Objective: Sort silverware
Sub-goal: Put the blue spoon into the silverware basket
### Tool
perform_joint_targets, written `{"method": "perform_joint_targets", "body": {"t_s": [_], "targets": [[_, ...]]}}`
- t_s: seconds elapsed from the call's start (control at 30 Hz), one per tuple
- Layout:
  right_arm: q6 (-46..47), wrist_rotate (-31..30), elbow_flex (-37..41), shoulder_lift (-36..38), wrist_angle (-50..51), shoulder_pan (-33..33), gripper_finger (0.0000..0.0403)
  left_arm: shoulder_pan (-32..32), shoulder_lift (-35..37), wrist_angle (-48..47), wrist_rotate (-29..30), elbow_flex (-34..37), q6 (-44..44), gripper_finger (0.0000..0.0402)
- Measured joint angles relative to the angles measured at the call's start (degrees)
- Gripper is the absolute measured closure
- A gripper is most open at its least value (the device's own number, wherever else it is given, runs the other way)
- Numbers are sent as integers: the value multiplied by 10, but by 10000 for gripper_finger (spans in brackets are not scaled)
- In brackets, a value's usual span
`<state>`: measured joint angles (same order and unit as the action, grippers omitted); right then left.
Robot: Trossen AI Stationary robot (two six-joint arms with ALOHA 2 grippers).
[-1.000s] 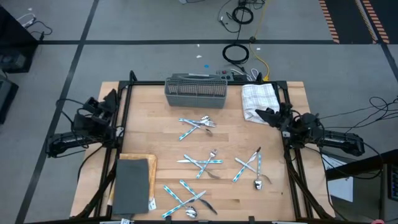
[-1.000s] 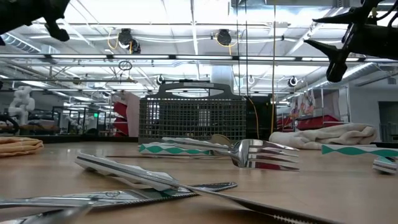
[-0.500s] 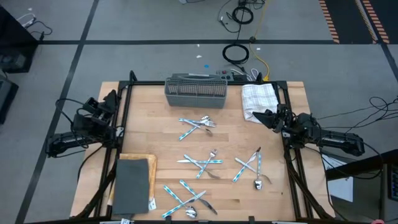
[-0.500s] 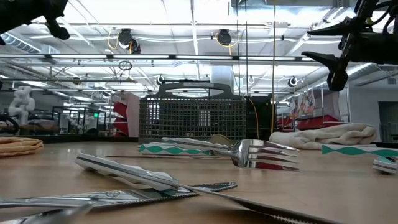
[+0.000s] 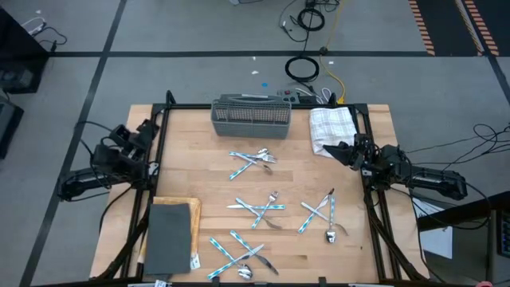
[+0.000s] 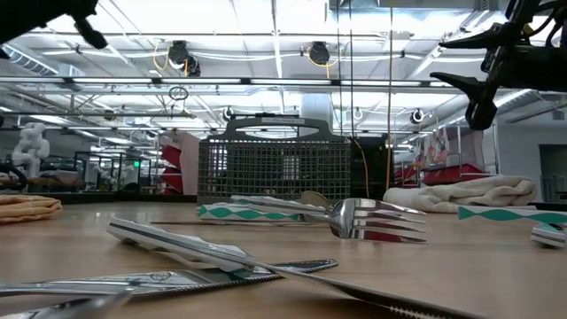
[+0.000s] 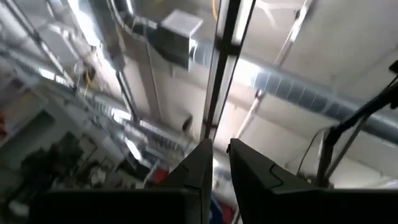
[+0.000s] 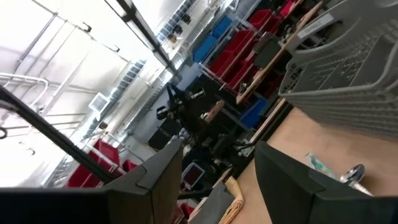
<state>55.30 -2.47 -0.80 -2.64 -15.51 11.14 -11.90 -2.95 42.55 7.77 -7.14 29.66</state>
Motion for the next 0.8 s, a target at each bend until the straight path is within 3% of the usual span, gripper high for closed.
{"method": "perform_joint_targets", "body": {"t_s": [0.1, 0.3, 0.5, 0.6, 0.8], "targets": [[5, 0, 0, 0, -1, 0, 215, 0, -53, -82, -22, -74, -8, 340], [-31, -7, 0, 0, 0, 0, 215, 0, -231, -187, -94, -266, -136, 340], [-71, -8, 0, 0, 0, 0, 215, 0, -419, -465, -157, -433, -216, 340], [-98, -15, 0, 0, 4, 0, 215, 0, -507, -523, -206, -463, -252, 340], [-143, -39, 0, 0, 24, 0, 215, 0, -632, -507, -313, -473, -270, 320]]}}
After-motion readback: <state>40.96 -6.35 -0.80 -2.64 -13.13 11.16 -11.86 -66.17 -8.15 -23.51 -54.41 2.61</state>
